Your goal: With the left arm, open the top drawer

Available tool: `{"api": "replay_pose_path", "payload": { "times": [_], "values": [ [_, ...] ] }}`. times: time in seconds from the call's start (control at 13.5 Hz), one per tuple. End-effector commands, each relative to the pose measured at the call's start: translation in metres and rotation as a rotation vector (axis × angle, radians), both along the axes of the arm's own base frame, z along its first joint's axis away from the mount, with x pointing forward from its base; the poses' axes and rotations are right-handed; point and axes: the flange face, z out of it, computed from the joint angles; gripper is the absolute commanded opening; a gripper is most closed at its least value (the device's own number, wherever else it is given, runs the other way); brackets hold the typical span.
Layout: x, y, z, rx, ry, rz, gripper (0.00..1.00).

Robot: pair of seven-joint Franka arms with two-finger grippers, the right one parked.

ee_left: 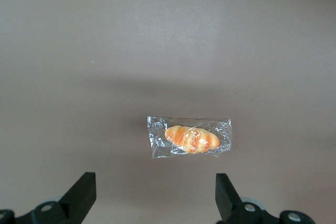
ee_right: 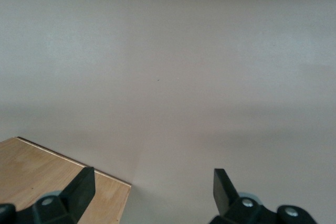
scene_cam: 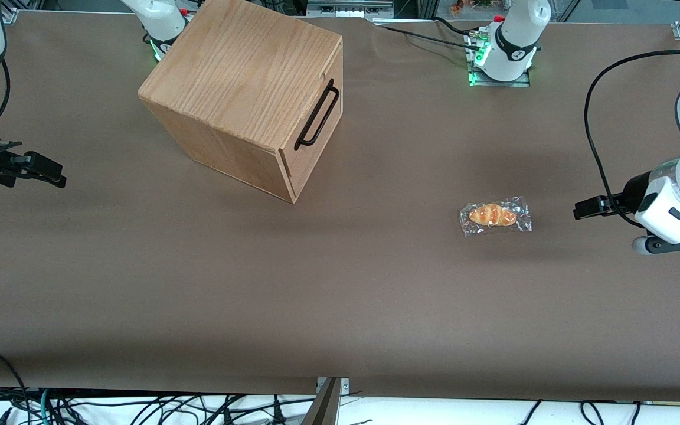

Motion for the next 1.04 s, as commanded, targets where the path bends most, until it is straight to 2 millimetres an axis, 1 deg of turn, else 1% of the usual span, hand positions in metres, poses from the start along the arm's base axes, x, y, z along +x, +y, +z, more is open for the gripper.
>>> {"api": "replay_pose_path", "payload": {
  "times": [0.0, 0.96],
  "values": [
    [-0.0011, 0.0039, 0.0094, -0.009, -0.016, -0.029, 1.0],
    [-0.0032, 0.002, 0.0092, -0.011, -0.002, -0.038, 1.0]
  ]
}}
